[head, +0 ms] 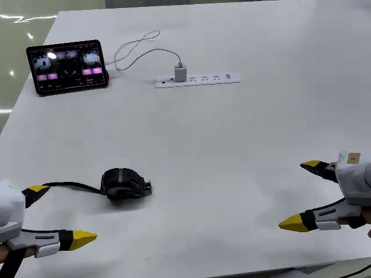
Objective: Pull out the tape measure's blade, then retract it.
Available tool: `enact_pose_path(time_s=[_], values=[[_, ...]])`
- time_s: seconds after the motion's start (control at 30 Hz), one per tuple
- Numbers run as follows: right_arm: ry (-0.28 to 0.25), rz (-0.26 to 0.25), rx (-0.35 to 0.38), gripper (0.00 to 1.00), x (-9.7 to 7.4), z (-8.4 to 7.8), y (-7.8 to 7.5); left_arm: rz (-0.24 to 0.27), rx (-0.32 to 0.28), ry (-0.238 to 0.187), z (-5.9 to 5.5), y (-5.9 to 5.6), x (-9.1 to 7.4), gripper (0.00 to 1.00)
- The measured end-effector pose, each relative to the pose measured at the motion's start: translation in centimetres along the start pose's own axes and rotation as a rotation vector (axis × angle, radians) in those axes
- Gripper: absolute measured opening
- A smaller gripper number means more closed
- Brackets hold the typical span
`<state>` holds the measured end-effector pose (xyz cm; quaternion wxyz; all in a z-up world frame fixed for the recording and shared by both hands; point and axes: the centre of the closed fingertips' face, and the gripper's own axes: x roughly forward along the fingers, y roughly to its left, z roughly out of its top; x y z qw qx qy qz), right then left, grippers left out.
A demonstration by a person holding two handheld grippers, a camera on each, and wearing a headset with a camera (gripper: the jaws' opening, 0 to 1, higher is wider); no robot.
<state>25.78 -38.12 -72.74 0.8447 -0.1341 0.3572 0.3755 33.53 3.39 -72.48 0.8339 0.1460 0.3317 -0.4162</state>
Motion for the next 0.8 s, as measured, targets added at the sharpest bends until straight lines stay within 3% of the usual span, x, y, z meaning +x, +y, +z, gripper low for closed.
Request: enact_pose_path(time_s=[0.17, 0.37, 0.8], values=[[0.005, 0.0, 0.007, 0.99, -0.22, -0.19, -0.1, 0.003, -0.005, -0.001, 0.21, 0.22, -0.19, 0.99], [0.004, -0.001, 0.004, 0.99, -0.38, -0.01, -0.2, -0.037, -0.015, 0.009, 0.0, -0.46, -0.24, 0.99], [0.004, 0.002, 0.001, 0.99, -0.23, 0.29, -0.21, -0.036, -0.018, -0.005, 0.36, -0.22, -0.44, 0.99]])
